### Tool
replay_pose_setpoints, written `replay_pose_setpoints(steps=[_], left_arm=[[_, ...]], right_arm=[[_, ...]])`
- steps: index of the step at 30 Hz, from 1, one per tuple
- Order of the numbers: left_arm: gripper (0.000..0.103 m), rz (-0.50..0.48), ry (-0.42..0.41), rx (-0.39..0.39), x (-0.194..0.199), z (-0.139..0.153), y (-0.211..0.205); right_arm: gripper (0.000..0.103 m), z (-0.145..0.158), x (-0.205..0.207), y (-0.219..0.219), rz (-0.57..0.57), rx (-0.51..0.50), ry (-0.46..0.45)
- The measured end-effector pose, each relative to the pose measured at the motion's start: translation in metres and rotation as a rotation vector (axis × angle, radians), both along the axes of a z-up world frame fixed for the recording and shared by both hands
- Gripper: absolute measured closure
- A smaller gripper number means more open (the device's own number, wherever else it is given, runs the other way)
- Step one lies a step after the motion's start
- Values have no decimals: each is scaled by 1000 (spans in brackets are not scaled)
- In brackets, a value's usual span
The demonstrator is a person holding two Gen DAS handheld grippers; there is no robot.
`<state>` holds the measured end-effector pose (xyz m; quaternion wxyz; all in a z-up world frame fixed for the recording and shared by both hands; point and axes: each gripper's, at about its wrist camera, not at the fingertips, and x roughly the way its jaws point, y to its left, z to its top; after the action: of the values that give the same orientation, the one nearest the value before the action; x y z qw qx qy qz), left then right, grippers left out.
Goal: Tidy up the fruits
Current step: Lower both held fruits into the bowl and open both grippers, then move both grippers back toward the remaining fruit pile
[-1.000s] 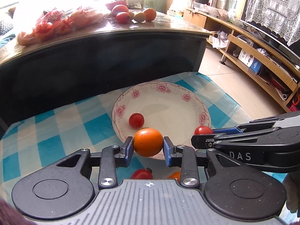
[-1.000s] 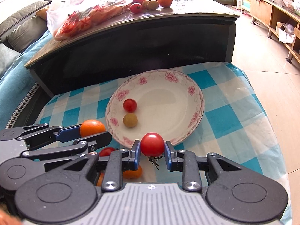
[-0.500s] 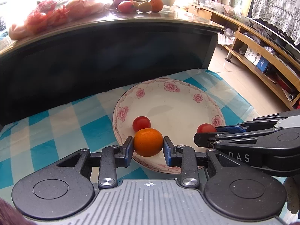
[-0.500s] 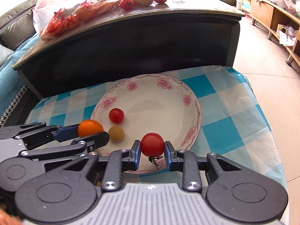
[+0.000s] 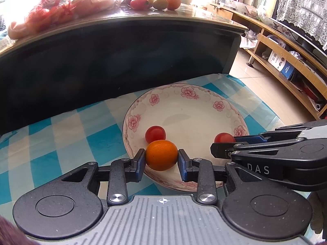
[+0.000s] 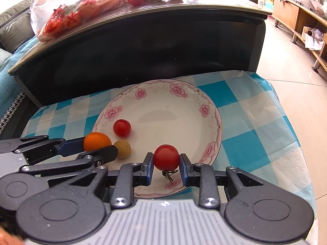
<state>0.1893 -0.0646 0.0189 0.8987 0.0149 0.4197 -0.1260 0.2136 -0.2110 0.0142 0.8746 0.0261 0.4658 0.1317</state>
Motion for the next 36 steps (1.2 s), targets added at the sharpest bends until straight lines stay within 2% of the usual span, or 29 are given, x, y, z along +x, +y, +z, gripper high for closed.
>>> replay_pose_setpoints(steps=[16, 36], left_arm=[[61, 9, -16, -13, -1, 4, 4], [60, 10, -32, -20, -20, 18, 11]], right_arm=[[70, 4, -3, -2, -13, 14, -24], [70, 17, -21, 4, -18, 26, -43]])
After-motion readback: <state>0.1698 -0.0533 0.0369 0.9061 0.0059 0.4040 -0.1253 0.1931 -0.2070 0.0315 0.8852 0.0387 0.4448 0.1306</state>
